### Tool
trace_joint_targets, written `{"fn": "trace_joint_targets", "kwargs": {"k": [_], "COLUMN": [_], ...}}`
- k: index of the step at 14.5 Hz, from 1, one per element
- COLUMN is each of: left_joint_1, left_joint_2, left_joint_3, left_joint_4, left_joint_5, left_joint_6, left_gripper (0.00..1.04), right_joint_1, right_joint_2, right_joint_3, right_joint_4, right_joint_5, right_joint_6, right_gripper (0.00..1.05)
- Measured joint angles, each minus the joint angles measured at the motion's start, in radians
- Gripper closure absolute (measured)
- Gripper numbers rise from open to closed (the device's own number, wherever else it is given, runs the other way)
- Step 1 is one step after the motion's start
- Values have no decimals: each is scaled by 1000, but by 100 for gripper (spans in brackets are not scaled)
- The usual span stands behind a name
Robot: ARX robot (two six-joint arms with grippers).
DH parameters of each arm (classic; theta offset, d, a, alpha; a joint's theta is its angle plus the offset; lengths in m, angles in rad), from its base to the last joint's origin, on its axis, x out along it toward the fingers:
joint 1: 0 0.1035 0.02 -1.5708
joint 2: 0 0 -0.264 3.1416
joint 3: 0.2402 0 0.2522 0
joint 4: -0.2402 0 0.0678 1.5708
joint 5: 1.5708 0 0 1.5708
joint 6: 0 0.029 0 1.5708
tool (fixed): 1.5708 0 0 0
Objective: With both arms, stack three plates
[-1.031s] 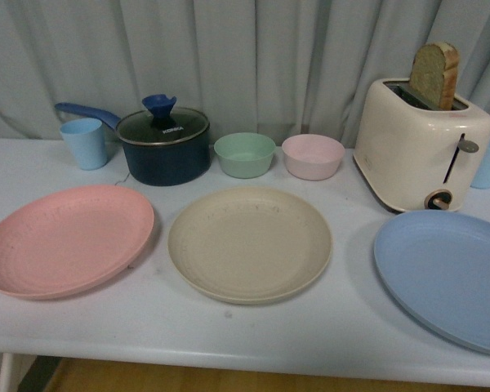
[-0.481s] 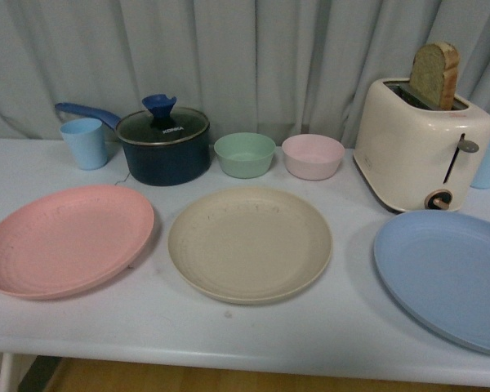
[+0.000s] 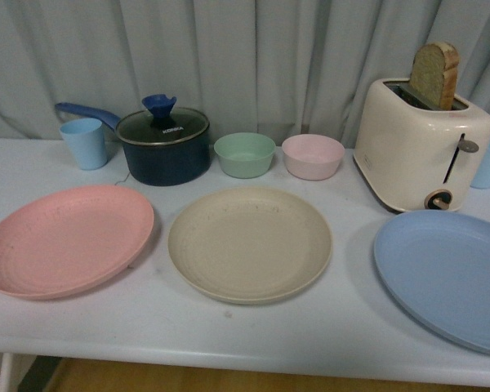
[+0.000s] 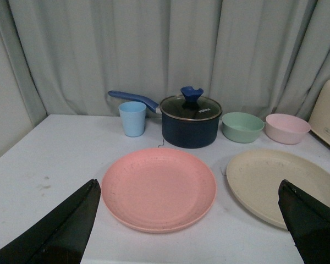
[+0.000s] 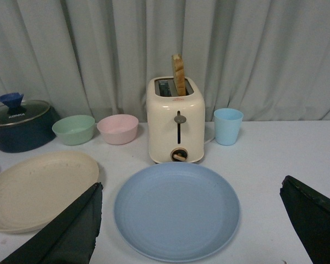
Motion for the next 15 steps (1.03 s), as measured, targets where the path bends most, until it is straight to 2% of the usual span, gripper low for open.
{"fn": "trace_joint_targets", "kwargs": {"k": [15], "left_joint_1": [0], "left_joint_2": [0], "left_joint_3": [0], "left_joint_4": [0], "left_joint_5": [0], "left_joint_6": [0], "left_gripper": [7], "right_joint_1": [0], "right_joint_2": [0], "right_joint_3": [0], "right_joint_4": [0], "right_joint_5": [0], "right_joint_6": [0], "right_gripper": [6]}}
